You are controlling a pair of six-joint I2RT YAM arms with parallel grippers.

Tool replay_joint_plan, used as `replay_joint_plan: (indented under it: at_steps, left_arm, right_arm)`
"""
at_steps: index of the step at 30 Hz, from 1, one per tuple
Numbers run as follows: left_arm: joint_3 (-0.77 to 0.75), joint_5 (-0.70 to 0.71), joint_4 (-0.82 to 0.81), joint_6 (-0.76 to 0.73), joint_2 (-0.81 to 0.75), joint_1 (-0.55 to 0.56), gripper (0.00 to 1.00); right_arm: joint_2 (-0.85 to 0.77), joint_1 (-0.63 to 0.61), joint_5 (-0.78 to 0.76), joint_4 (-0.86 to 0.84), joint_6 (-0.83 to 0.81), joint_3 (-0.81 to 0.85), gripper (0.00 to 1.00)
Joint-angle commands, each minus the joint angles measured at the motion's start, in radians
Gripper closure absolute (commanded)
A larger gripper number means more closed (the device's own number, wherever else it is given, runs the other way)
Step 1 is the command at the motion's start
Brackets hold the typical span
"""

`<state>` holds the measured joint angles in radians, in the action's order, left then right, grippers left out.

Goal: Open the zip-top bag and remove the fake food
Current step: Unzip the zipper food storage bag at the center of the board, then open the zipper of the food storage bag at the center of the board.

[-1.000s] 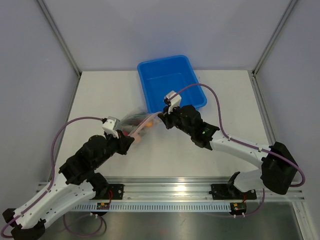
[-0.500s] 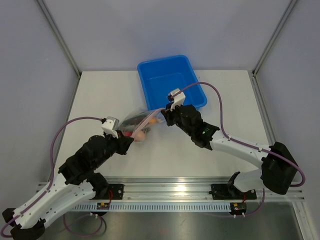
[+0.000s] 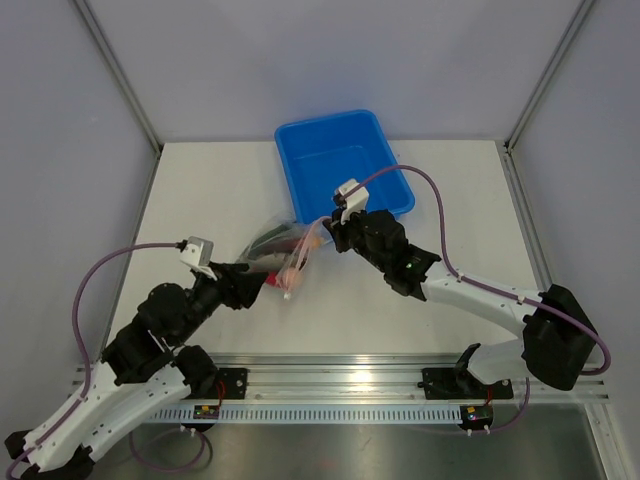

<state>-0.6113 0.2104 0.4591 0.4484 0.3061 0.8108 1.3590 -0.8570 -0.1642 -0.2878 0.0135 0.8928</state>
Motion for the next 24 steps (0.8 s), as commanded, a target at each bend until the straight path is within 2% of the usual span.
replay_joint_plan:
  at_steps: [1,6,9,13,24]
  left_arm:
    - [-0.043,-0.002,-0.115,-0.036,0.051,0.004,0.40]
    - [-0.079,0.009,-0.181,-0.085,0.220,0.004,0.41]
    - [-0.087,-0.040,-0.241,-0.105,0.301,0.004,0.42]
    - [-0.133,-0.060,-0.227,-0.122,0.405,0.005,0.45]
    - [-0.137,-0.082,-0.270,-0.165,0.442,0.014,0.51]
  right_arm:
    - [-0.049,0.009,0.077,-0.088,-0.061,-0.005,1.00]
    - [-0.052,0.009,0.094,-0.090,-0.055,-0.011,1.00]
    - [-0.044,0.009,0.092,-0.083,-0.053,-0.005,1.00]
    - [-0.037,0.007,0.103,-0.076,-0.050,0.003,1.00]
    - [-0.018,0.009,0.121,-0.054,-0.044,0.021,1.00]
